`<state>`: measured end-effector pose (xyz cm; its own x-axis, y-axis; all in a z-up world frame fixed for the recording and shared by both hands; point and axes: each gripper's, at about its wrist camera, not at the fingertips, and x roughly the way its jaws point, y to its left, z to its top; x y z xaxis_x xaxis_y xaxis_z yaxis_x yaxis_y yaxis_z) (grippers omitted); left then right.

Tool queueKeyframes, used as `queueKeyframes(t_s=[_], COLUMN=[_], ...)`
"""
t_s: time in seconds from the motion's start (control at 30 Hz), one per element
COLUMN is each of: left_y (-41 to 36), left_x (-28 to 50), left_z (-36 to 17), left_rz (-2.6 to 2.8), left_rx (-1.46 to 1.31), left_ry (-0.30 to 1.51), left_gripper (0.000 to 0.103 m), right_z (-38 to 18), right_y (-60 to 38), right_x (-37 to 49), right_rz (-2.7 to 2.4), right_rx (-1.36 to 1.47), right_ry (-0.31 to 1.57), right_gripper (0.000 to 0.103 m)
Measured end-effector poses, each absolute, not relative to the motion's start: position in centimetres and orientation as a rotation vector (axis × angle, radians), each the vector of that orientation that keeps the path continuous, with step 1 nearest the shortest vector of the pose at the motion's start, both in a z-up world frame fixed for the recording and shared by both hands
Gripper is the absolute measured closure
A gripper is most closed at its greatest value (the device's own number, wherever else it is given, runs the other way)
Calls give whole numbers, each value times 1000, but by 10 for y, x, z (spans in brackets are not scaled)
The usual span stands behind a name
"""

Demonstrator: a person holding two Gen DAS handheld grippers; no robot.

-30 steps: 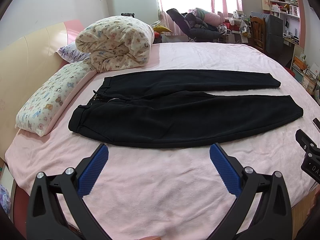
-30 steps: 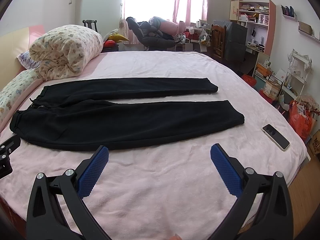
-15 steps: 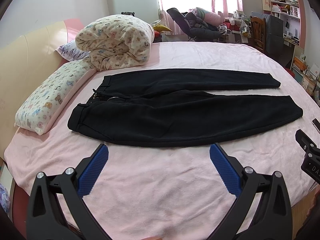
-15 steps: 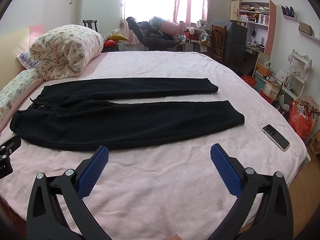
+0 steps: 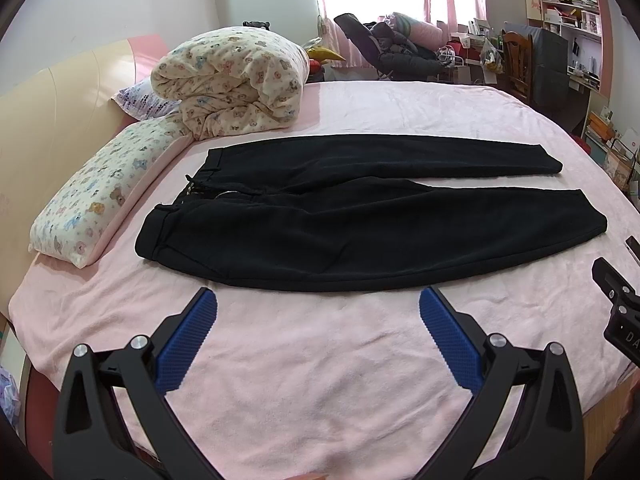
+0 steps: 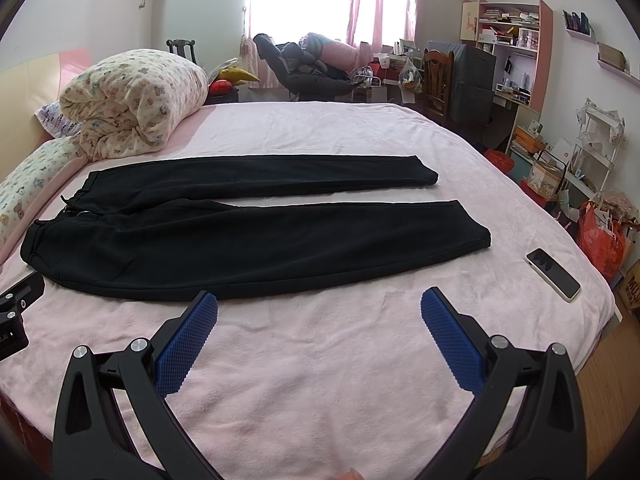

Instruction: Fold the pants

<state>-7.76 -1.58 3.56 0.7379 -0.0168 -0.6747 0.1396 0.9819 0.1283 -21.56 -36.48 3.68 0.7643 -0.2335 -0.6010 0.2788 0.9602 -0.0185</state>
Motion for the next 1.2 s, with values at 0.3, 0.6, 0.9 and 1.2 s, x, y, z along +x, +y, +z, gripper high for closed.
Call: queueKeyframes(t_s=[0.3, 0.6, 0.9, 1.2], left_y=[-11, -10, -10, -10], left_x=[-77, -76, -74, -74], left_z=[36, 36, 35, 35], left_rz=[-82, -63, -55, -56], left_rx=[151, 153, 164, 164], left_ry=[745, 756, 763, 763], left_gripper=[2, 2, 2, 2], right_z=[37, 35, 34, 35], right_y=[-363, -362, -361, -362], right_x=[-215, -214, -214, -215], right_rz=[-276, -271, -271, -273], right_rx=[72, 69, 69, 77], right_ry=[644, 645, 649, 653], right_gripper=[1, 1, 1, 1])
